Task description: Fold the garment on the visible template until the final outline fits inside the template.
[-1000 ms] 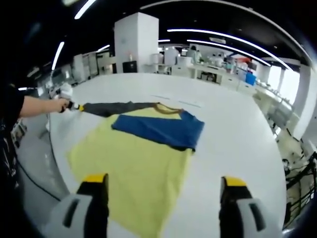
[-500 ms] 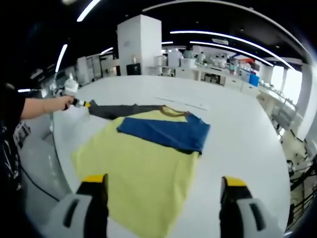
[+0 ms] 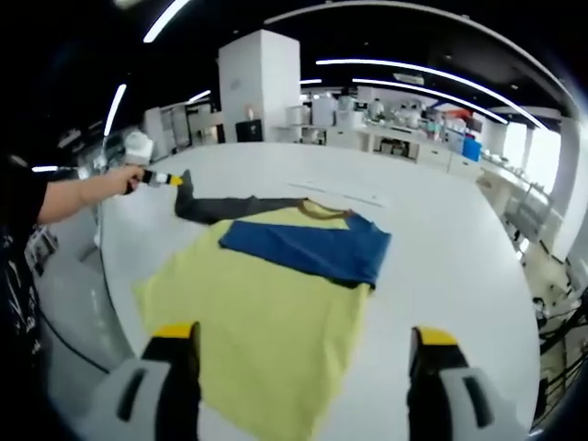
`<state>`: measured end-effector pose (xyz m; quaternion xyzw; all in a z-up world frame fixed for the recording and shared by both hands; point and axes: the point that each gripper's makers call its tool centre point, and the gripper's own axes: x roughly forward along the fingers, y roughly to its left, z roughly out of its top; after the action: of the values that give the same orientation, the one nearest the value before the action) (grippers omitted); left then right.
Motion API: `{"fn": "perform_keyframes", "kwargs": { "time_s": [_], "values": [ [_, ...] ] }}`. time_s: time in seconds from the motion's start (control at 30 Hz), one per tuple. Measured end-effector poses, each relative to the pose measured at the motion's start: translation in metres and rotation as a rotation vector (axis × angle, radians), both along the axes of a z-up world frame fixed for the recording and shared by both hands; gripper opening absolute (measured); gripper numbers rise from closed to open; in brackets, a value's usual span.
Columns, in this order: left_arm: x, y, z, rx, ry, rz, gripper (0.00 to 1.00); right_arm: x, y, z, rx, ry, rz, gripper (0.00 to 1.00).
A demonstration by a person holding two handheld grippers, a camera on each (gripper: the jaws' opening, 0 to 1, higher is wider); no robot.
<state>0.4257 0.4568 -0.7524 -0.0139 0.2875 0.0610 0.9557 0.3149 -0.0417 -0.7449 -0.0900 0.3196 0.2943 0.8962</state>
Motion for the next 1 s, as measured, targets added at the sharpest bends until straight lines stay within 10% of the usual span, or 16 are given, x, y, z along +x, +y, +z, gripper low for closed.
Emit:
{"fn": "perform_keyframes", "kwargs": {
  "time_s": [1.0],
  "values": [
    [0.053,-0.147,0.053,-0.148,-0.114,-0.206,0.01,-0.01,0.005,-0.002,-0.004,0.013,0.024,0.95]
  ]
}}
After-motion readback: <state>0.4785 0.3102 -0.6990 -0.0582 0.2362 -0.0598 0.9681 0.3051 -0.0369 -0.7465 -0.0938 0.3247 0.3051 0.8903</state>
